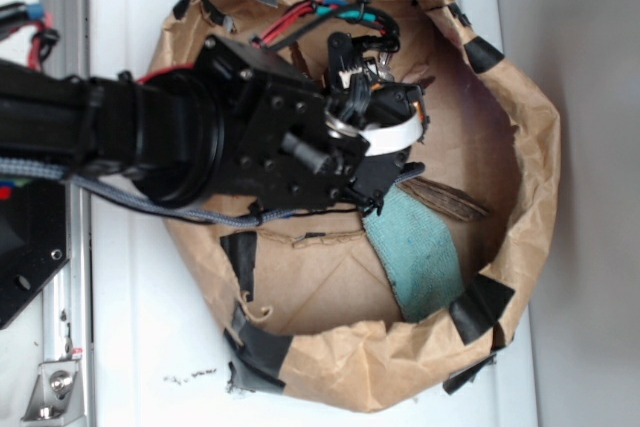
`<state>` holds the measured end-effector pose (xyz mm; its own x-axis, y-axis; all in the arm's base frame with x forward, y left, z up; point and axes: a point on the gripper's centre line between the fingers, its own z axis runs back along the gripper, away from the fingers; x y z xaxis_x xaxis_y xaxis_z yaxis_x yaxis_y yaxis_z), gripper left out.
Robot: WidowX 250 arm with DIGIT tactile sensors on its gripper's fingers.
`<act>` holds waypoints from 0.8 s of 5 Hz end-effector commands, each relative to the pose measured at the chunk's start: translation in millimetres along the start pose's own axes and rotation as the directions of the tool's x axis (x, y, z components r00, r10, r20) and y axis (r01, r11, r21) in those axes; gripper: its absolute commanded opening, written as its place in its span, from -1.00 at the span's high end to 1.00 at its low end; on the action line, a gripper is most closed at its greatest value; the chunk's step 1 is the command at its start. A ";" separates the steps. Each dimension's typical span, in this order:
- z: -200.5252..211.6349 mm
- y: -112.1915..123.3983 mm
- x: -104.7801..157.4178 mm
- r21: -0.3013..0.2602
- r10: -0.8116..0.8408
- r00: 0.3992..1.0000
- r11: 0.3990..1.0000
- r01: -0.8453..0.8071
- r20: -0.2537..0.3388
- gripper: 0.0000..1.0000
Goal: Grab the silver keys.
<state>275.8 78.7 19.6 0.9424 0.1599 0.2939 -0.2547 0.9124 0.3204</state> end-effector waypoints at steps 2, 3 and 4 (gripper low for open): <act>119.1 -3.5 2.4 -0.346 -0.095 0.995 0.935 0.081 -0.024 1.00; 160.3 -11.2 7.2 -0.355 -0.121 0.993 0.927 0.118 0.014 1.00; 148.8 -19.5 11.2 -0.314 -0.138 0.990 0.941 0.125 -0.020 1.00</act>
<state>250.9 3.4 132.2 0.9839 0.0549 0.1703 -0.0653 0.9963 0.0566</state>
